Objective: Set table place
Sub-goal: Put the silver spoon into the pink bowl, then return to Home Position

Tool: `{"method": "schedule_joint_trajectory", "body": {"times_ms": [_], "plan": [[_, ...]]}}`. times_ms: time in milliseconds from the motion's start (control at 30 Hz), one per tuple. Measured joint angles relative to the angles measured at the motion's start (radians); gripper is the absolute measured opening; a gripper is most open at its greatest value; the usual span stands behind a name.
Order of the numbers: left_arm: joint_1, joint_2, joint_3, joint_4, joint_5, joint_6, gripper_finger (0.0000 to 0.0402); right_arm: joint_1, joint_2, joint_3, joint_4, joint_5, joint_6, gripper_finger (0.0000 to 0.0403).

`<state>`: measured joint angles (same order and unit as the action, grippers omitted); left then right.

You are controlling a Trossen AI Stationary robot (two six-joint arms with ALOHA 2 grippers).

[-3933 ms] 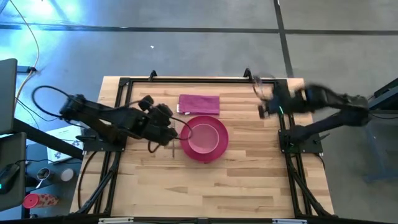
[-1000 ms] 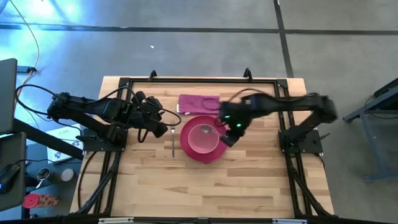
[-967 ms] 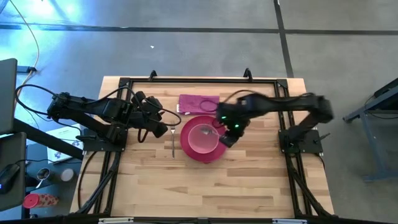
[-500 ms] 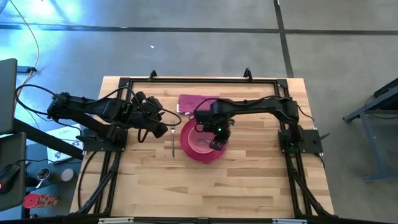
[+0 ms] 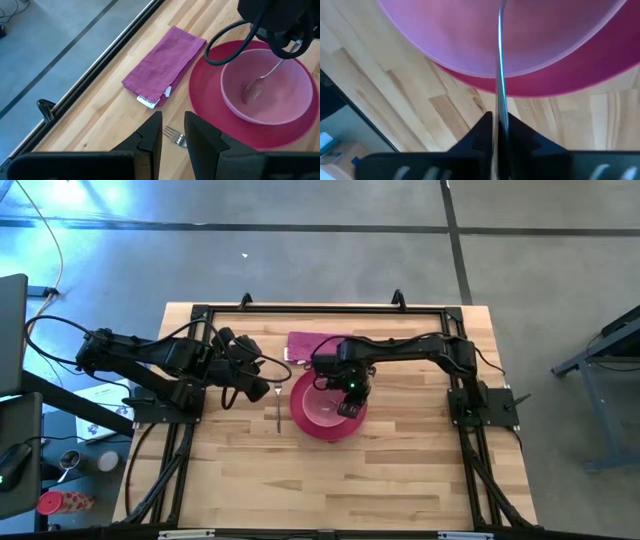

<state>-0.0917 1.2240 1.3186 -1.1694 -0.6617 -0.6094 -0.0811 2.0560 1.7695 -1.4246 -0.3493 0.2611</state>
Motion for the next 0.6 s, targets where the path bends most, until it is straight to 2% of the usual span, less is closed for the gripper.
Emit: {"method": "schedule_joint_trajectory", "body": {"times_ms": [167, 333, 500, 600], "plan": [[0.000, 0.000, 0.000, -0.004, 0.000, 0.002, 0.0072, -0.006, 0.000, 0.000, 0.001, 0.006, 0.001, 0.0072], [0.000, 0.000, 0.000, -0.009, 0.000, 0.002, 0.0072, -0.021, -0.001, 0.011, -0.014, 0.075, 0.019, 0.0115], [0.000, 0.000, 0.000, -0.014, 0.000, 0.002, 0.0072, -0.026, -0.030, 0.080, -0.092, 0.243, 0.015, 0.0141], [-0.001, 0.000, 0.000, -0.022, 0.000, 0.012, 0.0071, -0.024, -0.094, 0.126, -0.121, 0.368, 0.032, 0.0144]]}}
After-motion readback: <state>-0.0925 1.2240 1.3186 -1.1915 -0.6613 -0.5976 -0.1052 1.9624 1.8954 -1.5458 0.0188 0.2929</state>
